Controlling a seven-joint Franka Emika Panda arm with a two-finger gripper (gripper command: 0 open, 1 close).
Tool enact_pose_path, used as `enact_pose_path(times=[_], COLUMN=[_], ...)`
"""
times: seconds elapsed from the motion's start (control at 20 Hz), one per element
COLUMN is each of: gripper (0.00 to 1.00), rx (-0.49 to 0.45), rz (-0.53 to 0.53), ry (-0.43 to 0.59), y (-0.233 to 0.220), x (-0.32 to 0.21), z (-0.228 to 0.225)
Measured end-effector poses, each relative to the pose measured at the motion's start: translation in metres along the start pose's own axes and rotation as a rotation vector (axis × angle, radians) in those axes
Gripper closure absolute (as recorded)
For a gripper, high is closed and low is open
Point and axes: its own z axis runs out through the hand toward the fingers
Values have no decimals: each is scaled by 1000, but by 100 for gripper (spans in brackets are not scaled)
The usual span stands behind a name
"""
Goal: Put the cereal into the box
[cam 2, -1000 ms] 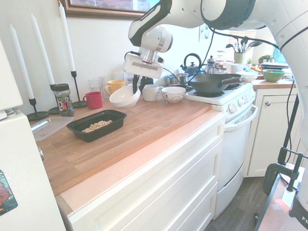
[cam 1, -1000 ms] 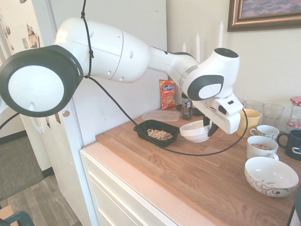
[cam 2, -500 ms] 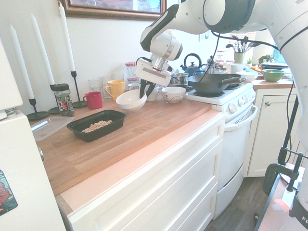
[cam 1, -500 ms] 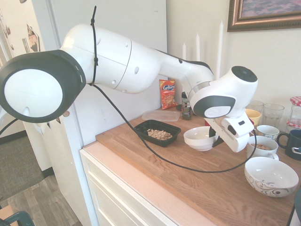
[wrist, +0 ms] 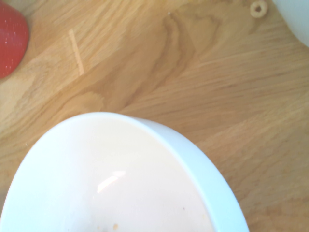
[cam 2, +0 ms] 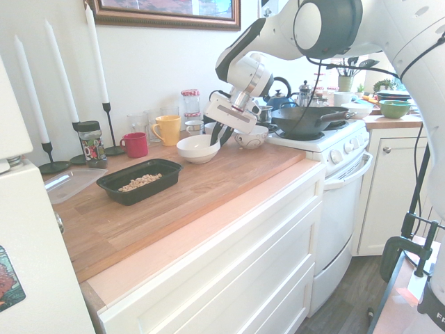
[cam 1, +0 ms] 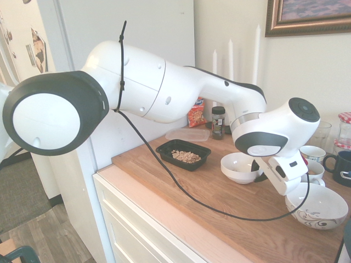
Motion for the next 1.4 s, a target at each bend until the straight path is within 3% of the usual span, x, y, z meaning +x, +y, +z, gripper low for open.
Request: enact_pose_path(times=[0.6, 0.9, 1.1, 1.4], gripper=[0, 0, 0, 0], rx=[11, -130, -301, -372], rz=[-30, -210, -272, -288], ry=[-9, 141, 275, 304], y=[7, -49, -79, -94], x=[21, -31, -87, -126], z=[-4, -45, -59, -33])
